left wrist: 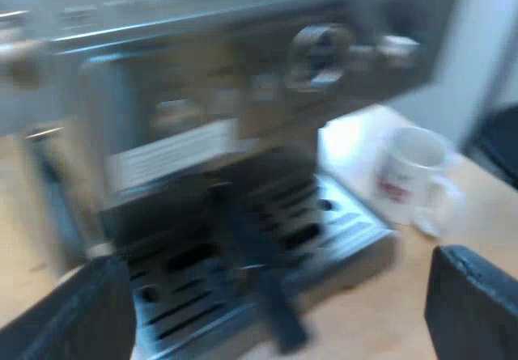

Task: Remove mug from coffee machine

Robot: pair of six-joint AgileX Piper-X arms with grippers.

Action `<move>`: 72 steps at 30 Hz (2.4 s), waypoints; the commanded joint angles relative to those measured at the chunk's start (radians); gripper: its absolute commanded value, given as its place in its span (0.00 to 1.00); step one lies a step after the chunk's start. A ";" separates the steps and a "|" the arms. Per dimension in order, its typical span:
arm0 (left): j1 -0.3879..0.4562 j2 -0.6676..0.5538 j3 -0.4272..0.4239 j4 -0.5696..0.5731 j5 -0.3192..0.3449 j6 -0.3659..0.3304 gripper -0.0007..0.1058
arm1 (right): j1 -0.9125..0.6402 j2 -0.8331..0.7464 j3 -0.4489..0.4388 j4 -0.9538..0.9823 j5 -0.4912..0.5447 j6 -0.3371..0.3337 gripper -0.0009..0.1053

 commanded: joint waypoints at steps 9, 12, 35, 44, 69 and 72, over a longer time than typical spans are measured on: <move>0.058 -0.039 -0.023 0.112 -0.051 0.004 0.82 | -0.269 -0.034 -0.012 0.127 -0.010 -0.102 0.64; 0.058 -0.073 -0.023 0.146 -0.092 0.004 0.82 | -0.318 -0.079 -0.012 0.170 0.027 -0.168 0.64; 0.058 -0.361 -0.023 0.343 -0.103 0.027 0.82 | -0.344 -0.659 0.031 0.253 0.027 -0.251 0.64; 0.058 -0.480 -0.023 0.485 -0.103 0.027 0.82 | -0.344 -0.826 0.101 0.511 0.027 -0.248 0.64; 0.061 -0.644 0.141 0.498 -0.215 0.027 0.82 | -0.344 -0.823 0.160 0.505 -0.023 -0.250 0.64; 0.061 -0.644 0.187 0.436 -0.215 0.027 0.82 | -0.344 -0.823 0.185 0.504 -0.041 -0.250 0.64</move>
